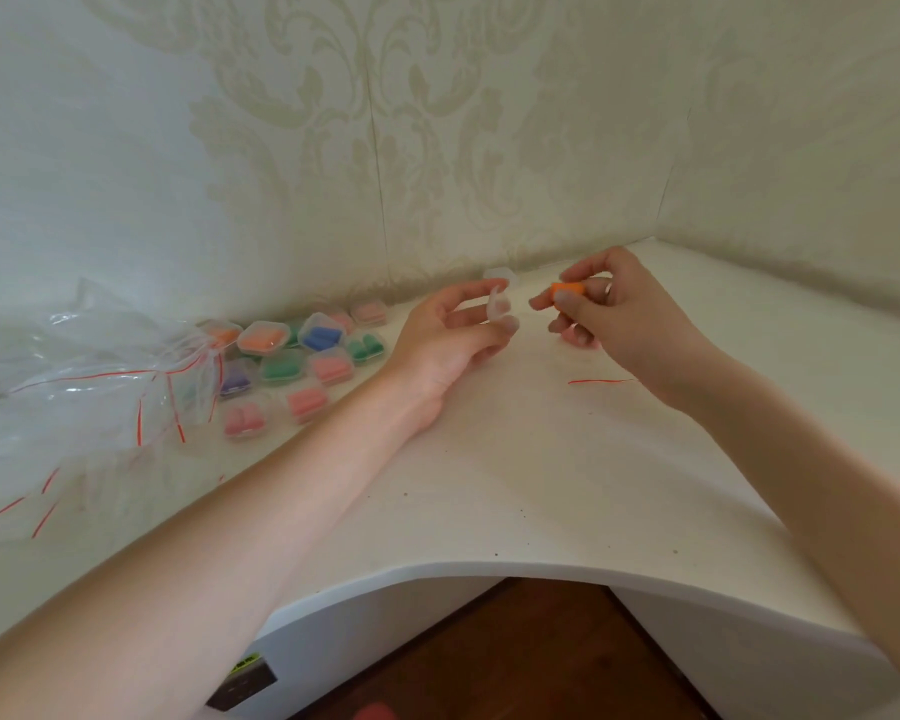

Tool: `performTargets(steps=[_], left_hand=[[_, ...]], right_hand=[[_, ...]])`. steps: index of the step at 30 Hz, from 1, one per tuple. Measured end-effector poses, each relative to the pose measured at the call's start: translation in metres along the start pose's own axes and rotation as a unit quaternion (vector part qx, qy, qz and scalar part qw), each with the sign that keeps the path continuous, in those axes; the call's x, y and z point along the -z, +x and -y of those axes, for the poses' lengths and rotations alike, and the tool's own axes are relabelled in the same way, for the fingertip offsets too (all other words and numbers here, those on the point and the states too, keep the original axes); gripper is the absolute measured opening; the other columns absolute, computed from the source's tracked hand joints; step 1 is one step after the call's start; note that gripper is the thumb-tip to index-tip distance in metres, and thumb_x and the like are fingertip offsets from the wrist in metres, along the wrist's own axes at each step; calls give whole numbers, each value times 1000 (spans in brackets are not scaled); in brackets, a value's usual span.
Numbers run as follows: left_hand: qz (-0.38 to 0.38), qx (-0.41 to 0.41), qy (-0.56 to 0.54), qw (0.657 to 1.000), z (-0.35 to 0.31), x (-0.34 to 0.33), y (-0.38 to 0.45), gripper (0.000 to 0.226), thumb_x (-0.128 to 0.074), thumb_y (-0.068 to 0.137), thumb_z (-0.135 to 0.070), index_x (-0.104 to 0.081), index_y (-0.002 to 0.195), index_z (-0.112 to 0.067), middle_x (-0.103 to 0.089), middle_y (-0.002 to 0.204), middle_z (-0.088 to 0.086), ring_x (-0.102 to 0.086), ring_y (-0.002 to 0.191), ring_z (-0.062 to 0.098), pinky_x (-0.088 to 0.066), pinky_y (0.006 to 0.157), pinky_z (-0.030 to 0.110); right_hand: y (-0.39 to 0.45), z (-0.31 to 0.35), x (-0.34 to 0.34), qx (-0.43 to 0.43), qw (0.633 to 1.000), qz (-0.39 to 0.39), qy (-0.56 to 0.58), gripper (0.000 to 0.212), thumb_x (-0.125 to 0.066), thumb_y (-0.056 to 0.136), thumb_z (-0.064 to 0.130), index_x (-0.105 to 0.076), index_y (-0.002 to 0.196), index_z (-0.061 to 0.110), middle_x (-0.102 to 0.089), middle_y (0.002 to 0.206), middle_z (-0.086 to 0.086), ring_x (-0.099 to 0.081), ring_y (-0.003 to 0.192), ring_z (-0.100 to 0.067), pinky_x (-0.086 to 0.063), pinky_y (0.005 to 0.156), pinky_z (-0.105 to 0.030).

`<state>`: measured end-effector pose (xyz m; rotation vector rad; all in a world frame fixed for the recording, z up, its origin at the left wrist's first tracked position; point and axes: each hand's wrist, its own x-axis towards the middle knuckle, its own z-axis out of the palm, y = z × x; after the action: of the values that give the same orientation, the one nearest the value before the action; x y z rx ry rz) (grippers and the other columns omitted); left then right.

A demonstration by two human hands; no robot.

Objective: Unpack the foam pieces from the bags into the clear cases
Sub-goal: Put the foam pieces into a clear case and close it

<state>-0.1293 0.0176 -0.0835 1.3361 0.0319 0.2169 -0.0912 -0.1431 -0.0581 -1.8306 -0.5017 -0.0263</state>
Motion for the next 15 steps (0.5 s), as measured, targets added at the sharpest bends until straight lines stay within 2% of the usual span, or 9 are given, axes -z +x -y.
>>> performTargets(steps=[4,7,9,12,15], left_hand=[[0,23,-80,997,-3,1,0,28,-65,80,8,-63,98,-15,-69,84,5,-67,80,17,-57,80,27],[7,25,-93,995,-3,1,0,27,-65,81,7,-62,98,-15,-70,83,3,-69,77,14,-58,76,26],[13,24,-84,996,-3,0,0,26,-65,83,4,-62,99,-16,-70,87,1,-67,81,16,-58,74,26],[18,27,-84,996,-3,-1,-2,24,-64,85,-1,-59,102,-17,-68,100,2,-68,80,20,-59,74,30],[16,28,-95,995,-3,-2,-2,22,-63,87,-6,-57,104,-18,-65,108,5,-69,77,20,-58,75,31]], right_hand=[[-1,-1,-3,7,999,-17,-50,7,-69,85,13,-64,91,12,-69,76,0,-63,60,-5,-47,58,-20],[-2,-1,-6,15,998,-34,-57,7,-72,81,13,-69,88,13,-65,70,-1,-60,57,-5,-46,53,-14],[-3,0,-7,24,997,-35,-57,7,-72,81,12,-70,88,12,-64,68,2,-59,56,-1,-47,55,-16],[-4,0,-7,31,996,-47,-71,5,-72,81,17,-74,86,19,-61,62,14,-52,59,-8,-44,62,-21],[-6,1,-8,40,992,-56,-103,4,-71,82,23,-75,80,25,-60,60,17,-50,64,-13,-39,57,-18]])
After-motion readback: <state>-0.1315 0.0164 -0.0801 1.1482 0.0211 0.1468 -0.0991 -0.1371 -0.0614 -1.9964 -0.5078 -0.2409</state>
